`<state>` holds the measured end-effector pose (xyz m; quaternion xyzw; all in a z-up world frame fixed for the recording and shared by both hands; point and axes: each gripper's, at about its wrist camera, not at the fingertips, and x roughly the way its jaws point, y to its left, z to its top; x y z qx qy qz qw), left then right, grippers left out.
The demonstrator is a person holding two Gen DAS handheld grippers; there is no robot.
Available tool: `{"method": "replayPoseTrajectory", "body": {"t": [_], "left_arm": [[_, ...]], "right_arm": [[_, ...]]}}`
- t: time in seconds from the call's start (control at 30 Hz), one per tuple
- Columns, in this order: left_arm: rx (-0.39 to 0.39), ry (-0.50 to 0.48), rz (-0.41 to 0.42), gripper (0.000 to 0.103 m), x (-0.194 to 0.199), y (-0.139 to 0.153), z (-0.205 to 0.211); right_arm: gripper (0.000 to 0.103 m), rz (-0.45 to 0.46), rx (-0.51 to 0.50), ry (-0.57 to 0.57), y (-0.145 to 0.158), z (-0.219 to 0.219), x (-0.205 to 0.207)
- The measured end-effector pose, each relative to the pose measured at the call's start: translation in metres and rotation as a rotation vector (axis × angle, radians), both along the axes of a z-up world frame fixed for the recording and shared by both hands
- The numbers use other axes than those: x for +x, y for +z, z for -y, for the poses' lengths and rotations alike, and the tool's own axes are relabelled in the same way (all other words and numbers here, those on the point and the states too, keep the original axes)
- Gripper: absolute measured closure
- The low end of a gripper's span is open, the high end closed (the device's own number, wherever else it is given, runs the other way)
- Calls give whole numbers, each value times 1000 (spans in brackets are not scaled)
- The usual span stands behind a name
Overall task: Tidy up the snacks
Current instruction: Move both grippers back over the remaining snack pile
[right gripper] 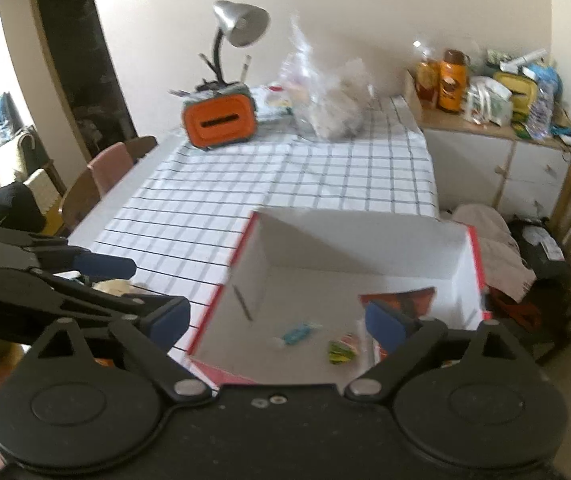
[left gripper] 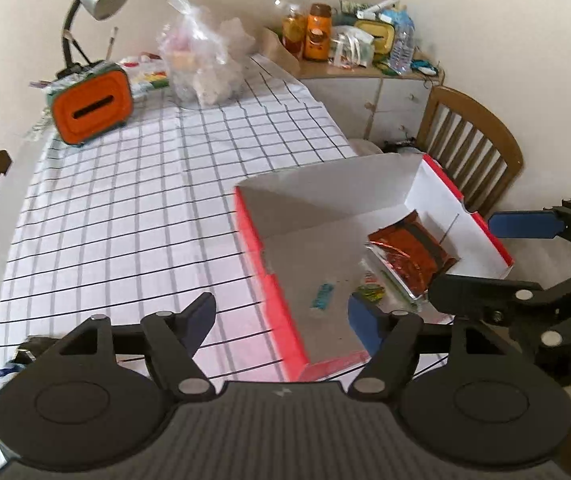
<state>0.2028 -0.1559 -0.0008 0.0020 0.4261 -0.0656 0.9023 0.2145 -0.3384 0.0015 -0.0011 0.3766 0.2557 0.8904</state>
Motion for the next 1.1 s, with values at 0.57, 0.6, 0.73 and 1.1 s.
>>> {"method": "replayPoseTrajectory", "body": {"t": [0.57,0.6,0.73,1.1], "left_arm": [[10,112,155,17,-70,0,-119],[12,121,160,17,-72,-1,-128],[12,142,151,17,-77,-7,-157],[62,247,84,17,-76,-41,-232]], "right_arm": [[0,82,33,109,-1,-109,-45],[0,76,36,114,-3,-116,-45],[0,58,25,131,-13,-141,-47],[1,-64,-25,148,-54,-203,-41]]}}
